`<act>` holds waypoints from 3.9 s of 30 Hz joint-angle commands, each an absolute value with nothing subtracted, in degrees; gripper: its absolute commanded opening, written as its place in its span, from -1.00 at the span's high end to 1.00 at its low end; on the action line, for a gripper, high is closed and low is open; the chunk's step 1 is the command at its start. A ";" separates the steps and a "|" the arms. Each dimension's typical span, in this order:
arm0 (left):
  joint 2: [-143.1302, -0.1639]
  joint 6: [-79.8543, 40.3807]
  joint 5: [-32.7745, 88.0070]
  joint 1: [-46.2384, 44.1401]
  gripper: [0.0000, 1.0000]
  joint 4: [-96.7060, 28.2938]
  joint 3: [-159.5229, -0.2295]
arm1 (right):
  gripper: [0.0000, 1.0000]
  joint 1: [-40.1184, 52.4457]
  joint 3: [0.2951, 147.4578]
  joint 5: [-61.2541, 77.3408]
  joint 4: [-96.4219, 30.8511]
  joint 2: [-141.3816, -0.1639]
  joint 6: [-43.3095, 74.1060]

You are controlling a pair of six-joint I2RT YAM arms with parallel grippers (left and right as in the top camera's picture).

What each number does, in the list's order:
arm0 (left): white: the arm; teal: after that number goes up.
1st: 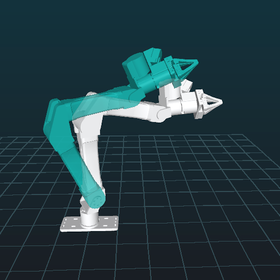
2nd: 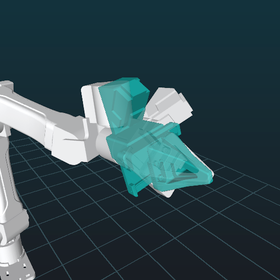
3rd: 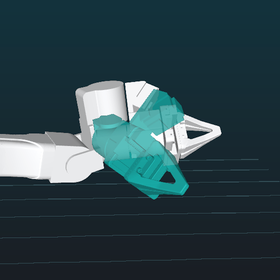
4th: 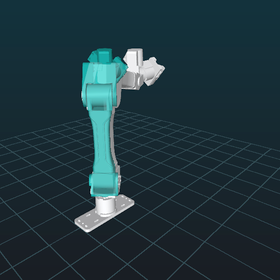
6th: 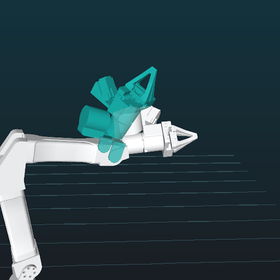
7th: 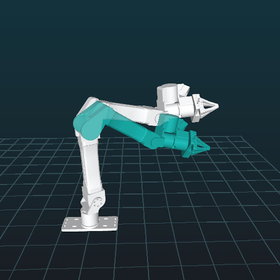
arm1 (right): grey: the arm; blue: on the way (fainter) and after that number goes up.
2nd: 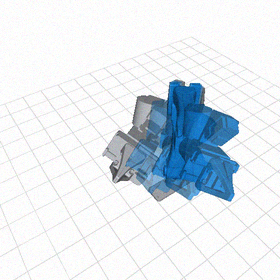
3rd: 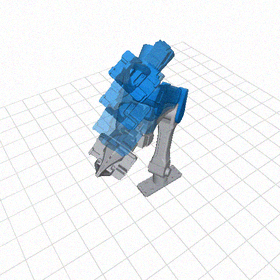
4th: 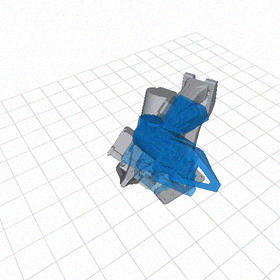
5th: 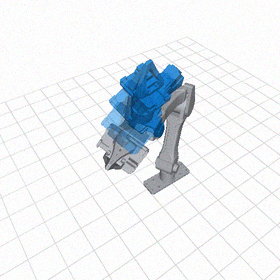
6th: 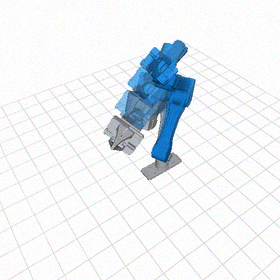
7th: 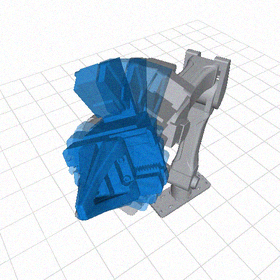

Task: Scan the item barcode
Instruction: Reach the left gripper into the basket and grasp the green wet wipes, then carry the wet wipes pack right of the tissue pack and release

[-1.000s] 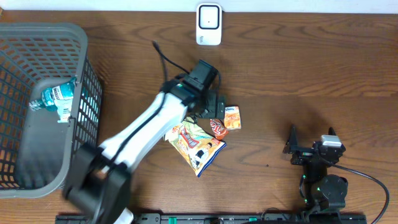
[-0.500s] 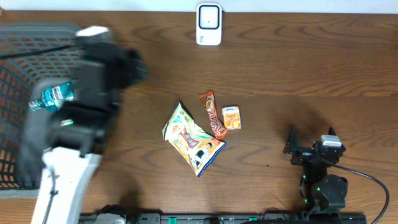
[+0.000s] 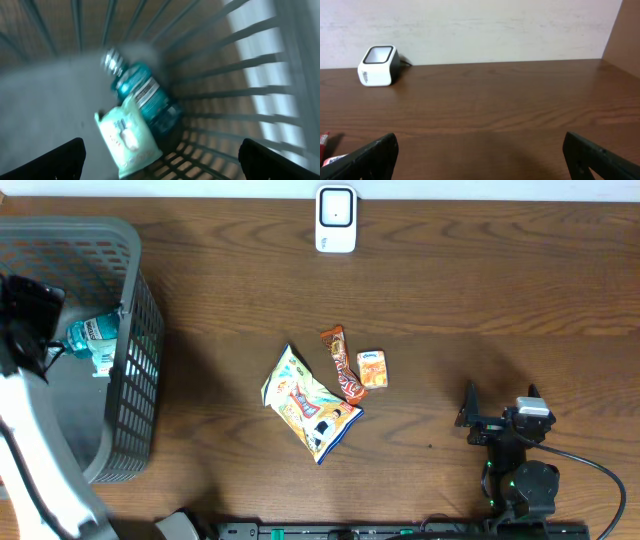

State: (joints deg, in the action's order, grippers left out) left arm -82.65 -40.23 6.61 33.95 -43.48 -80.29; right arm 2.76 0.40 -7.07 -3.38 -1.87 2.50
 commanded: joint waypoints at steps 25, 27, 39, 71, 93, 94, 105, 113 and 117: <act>-111.59 -54.48 5.67 28.12 -0.95 -47.44 -79.70 | -0.99 2.98 0.32 -6.94 -3.64 -1.85 2.07; -112.29 -55.27 3.66 27.66 -0.96 -47.46 -79.18 | -0.98 2.98 0.32 -6.94 -3.64 -1.85 2.07; -113.23 -53.67 3.38 27.59 0.09 -48.45 -77.91 | -0.99 2.98 0.32 -6.94 -3.64 -1.85 2.04; -58.92 -51.16 5.52 -1.61 0.11 -47.13 -83.22 | -0.99 2.98 0.32 -6.94 -3.64 -1.85 2.04; -103.77 -41.54 -3.03 -34.96 0.12 -33.43 -83.00 | -0.98 2.98 0.32 -6.94 -3.64 -1.85 2.04; -104.73 -41.52 -3.03 -35.42 0.12 -33.26 -83.00 | -0.99 2.98 0.32 -6.94 -3.64 -1.85 2.07; -109.01 -40.27 -2.35 -40.47 0.11 -24.43 -83.00 | -0.99 2.98 0.32 -6.94 -3.64 -1.85 2.04; -111.35 -40.03 -2.37 -44.45 0.12 -19.07 -82.94 | -0.99 2.98 0.32 -6.94 -3.64 -1.85 2.04; -114.76 -39.62 -2.37 -46.17 0.12 -17.98 -82.94 | -0.99 2.98 0.32 -6.94 -3.64 -1.85 2.04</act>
